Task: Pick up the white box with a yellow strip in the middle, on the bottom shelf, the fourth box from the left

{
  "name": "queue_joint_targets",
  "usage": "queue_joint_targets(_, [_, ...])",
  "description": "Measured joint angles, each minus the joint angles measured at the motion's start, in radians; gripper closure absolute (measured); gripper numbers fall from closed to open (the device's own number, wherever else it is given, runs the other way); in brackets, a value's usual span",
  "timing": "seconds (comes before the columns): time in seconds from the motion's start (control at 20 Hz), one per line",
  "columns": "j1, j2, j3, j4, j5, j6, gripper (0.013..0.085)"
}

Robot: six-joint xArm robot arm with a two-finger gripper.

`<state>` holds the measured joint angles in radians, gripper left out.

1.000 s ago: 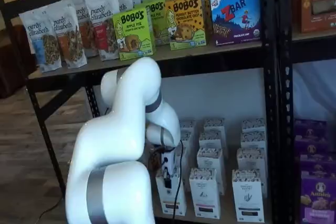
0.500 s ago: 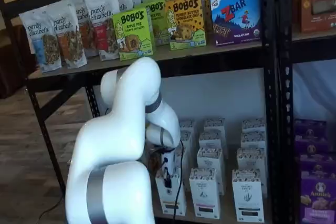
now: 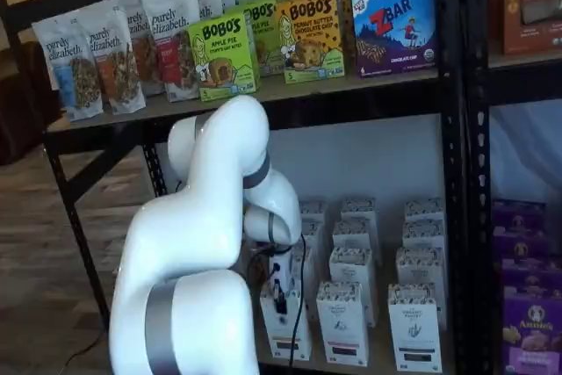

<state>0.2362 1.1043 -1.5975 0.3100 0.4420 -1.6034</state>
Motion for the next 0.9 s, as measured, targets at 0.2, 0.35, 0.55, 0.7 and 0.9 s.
queue_joint_targets(0.2, [0.008,-0.022,0.03,0.061,-0.016,-0.047,0.049])
queue_joint_targets(0.35, [0.016,-0.045,0.065,0.086,-0.032,-0.064,0.049])
queue_joint_targets(0.55, [0.028,-0.092,0.147,0.05,-0.084,-0.026,0.049])
queue_joint_targets(0.7, [0.041,-0.132,0.215,0.053,-0.115,-0.021,0.049])
queue_joint_targets(0.9, [0.055,-0.188,0.294,0.079,-0.125,-0.034,0.049])
